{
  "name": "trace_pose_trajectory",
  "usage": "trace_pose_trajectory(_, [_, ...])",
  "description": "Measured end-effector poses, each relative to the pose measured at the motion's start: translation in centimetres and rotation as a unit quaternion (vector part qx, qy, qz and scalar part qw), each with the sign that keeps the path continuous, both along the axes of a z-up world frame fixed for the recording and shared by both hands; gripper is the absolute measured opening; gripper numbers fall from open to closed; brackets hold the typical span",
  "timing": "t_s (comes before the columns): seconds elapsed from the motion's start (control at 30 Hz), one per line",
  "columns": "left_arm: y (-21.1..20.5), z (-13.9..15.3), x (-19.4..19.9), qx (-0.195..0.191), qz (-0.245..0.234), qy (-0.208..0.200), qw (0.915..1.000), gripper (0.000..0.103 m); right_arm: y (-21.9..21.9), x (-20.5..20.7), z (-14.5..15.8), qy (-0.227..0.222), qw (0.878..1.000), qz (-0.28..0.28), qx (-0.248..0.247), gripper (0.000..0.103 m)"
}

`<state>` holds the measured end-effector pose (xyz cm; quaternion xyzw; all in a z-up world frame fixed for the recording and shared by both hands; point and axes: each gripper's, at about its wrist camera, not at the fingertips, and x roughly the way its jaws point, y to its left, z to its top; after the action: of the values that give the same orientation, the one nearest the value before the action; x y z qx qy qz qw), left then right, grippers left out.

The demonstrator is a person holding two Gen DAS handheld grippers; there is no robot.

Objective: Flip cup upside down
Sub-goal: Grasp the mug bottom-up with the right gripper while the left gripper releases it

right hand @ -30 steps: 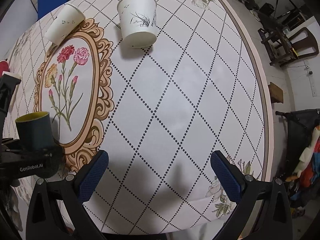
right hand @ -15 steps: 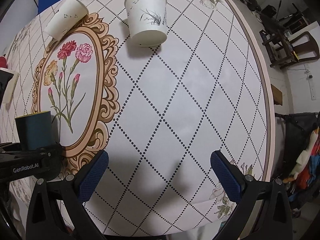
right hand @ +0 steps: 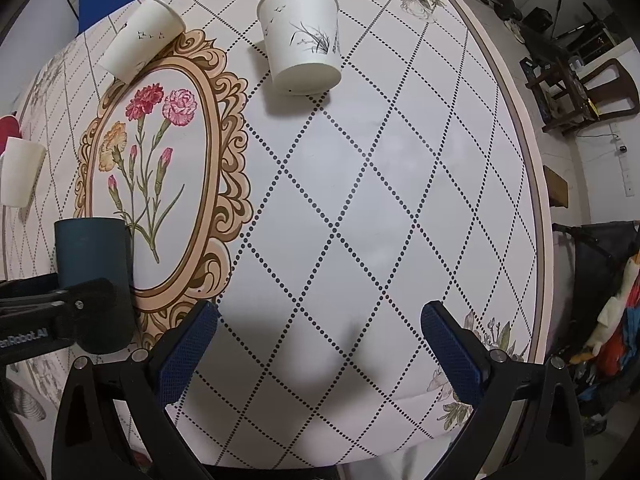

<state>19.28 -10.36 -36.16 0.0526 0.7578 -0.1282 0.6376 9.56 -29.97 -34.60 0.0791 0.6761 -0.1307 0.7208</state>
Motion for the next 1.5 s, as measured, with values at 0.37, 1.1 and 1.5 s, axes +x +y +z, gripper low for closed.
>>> trace_pose_trajectory(0.37, [4.3, 8.8, -4.7, 0.055, -0.007, -0.111, 0.9922, 0.082, 2.4, -2.4, 5.6, -0.042, 0.998, -0.001, 0.048, 0.103])
trace_pose_trajectory(1.1, [13.6, 4.8, -6.0, 0.06, 0.106, -0.146, 0.9819, 0.095, 18.6, -3.2, 9.1, -0.001, 0.818, 0.526, -0.233, 0.103])
trace_pose_trajectory(1.5, [15.4, -1.3, -6.2, 0.054, 0.207, -0.075, 0.9739, 0.096, 18.7, -8.2, -1.8, 0.039, 0.078, 0.924, -0.373, 0.103])
